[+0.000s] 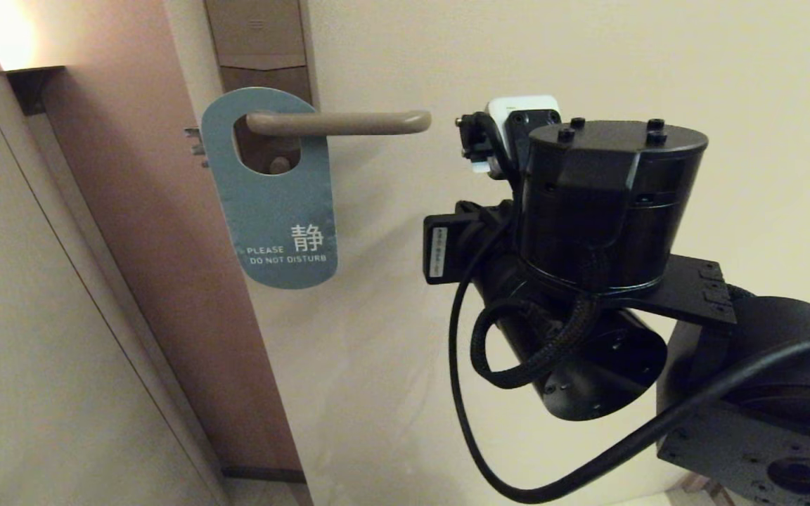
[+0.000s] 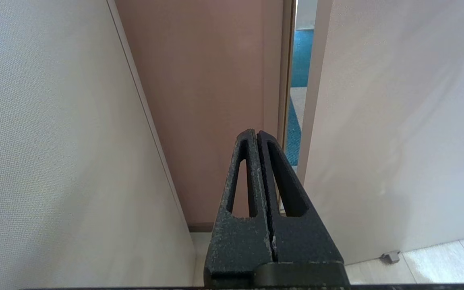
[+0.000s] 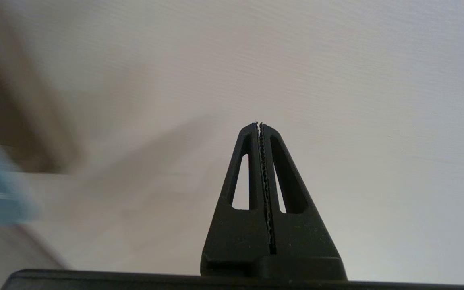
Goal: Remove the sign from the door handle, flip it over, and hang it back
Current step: Hang the sign back with the other side facing out, then take down the sign
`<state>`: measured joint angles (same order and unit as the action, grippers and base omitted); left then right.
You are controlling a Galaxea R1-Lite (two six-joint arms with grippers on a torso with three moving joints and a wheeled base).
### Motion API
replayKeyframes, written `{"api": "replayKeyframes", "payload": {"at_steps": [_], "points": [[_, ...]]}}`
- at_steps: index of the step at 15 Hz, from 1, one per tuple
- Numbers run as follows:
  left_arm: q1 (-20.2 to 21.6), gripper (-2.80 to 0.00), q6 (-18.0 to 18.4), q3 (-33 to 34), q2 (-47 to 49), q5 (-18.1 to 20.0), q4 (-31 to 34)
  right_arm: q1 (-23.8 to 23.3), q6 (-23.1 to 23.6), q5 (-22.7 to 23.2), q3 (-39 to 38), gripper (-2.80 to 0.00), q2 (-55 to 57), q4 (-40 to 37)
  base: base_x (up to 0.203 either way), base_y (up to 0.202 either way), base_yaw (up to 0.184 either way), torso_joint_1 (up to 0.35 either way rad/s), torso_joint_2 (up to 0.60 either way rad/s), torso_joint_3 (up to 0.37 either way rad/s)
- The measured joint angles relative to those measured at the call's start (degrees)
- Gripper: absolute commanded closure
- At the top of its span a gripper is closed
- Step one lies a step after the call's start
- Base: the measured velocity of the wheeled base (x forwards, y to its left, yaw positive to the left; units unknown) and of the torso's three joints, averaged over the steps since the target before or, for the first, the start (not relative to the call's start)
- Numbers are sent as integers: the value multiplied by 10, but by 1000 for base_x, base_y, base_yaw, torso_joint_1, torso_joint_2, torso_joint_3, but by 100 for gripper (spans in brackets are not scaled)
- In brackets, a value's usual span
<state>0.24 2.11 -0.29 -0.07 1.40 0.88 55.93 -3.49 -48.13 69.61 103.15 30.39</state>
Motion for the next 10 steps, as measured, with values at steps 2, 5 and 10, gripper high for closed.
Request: {"api": "replayKeyframes", "payload": {"at_steps": [2, 5, 10], "points": [[0, 0, 0, 0, 0, 0, 0, -16, 6, 0, -25, 0, -15, 0, 0, 0, 0, 0, 0, 0], [0, 0, 0, 0, 0, 0, 0, -34, 7, 2, -50, 0, -34, 0, 0, 0, 0, 0, 0, 0], [0, 0, 0, 0, 0, 0, 0, -65, 28, 13, -102, 0, -70, -1, 0, 0, 0, 0, 0, 0]]}}
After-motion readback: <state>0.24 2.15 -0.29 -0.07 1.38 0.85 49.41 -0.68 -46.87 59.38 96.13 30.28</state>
